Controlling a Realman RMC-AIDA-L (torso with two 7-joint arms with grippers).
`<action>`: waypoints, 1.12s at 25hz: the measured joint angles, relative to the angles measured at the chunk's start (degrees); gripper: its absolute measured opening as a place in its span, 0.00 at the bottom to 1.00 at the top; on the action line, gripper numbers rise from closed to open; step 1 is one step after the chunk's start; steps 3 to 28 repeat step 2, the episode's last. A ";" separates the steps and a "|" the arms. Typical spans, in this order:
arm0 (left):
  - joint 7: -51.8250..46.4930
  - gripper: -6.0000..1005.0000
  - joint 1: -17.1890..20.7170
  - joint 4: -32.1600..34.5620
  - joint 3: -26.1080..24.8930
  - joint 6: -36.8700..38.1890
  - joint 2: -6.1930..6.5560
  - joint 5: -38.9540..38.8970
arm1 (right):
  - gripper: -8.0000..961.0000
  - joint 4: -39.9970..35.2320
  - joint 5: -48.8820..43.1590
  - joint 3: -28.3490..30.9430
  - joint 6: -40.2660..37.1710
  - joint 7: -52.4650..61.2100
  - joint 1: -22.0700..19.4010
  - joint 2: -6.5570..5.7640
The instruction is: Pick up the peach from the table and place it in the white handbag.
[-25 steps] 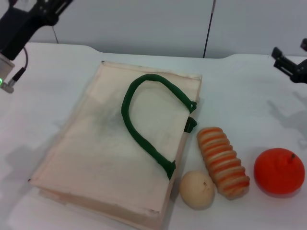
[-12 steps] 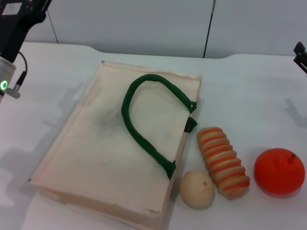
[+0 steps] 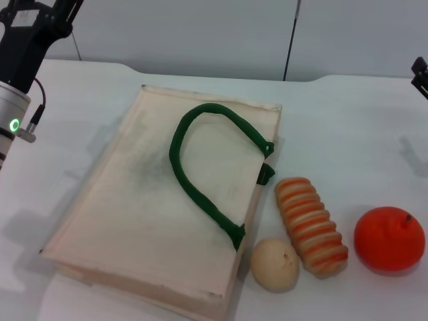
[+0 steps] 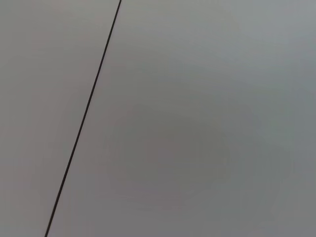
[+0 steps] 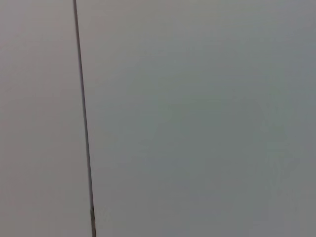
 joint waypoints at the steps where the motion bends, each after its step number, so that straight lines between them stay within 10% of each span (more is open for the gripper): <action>1: -0.04 0.74 0.00 0.05 0.01 0.00 0.04 0.02 | 0.93 0.01 0.00 0.06 0.00 0.00 0.02 0.00; 28: -0.11 0.74 -0.01 0.05 0.08 -0.02 0.06 0.10 | 0.93 0.02 0.00 0.09 0.00 0.01 0.03 0.00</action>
